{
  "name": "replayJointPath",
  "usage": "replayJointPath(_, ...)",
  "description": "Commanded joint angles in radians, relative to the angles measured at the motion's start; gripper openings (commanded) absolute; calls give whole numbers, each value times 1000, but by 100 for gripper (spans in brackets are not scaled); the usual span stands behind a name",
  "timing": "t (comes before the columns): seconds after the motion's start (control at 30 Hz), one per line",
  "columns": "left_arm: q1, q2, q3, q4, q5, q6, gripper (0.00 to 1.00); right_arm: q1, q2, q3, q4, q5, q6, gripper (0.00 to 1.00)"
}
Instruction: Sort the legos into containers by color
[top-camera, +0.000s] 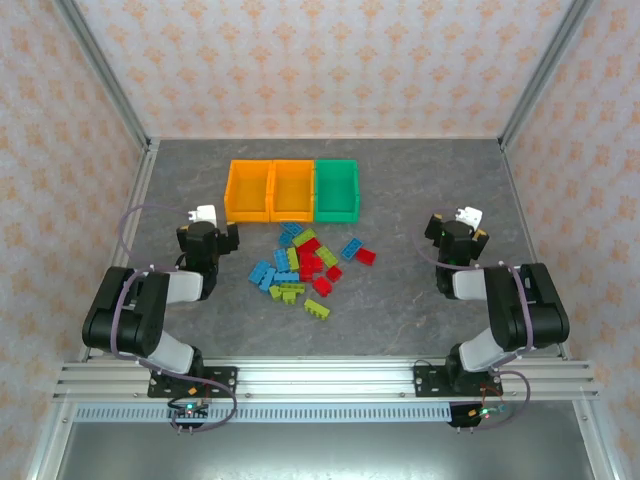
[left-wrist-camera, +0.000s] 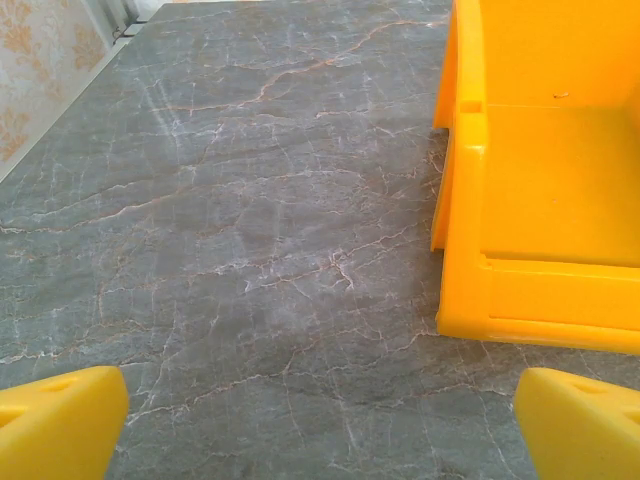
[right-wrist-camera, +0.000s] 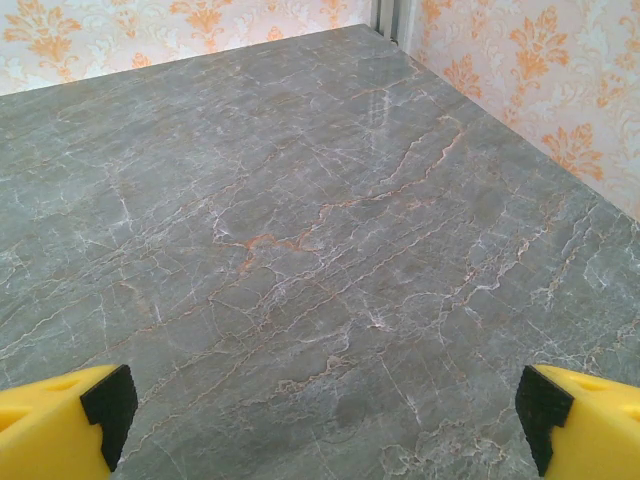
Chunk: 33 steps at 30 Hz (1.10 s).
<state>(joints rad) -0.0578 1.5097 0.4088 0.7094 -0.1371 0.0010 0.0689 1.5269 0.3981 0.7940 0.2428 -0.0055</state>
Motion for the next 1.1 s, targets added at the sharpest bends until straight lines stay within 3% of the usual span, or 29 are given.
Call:
replayJointPath(0.0, 4, -14, 16, 36, 1, 2, 100, -3, -6, 4, 14, -4, -4, 99)
replayJointPath(0.57, 4, -14, 16, 38, 1, 3, 100, -4, -10, 0, 20, -4, -5, 99)
replayJointPath(0.67, 3, -16, 13, 44, -4, 4, 100, 6, -95, -4, -28, 7, -22, 100)
replayJointPath(0.7, 1, -36, 16, 23, -16, 2, 100, 29, -171, 18, -136, 48, -17, 100)
replayJointPath(0.77, -8, -134, 44, -129, -56, -12, 100, 39, -330, 134, -532, 71, 145, 99)
replayJointPath(0.87, -13, -306, 143, -477, -134, -151, 100, 40, -475, 288, -987, -62, 403, 99)
replayJointPath(1.0, -35, -482, 224, -810, -132, -425, 100, 68, -529, 383, -1268, -338, 529, 99)
replayJointPath(1.07, -60, -509, 290, -977, -69, -571, 100, 120, -517, 436, -1374, -432, 553, 99)
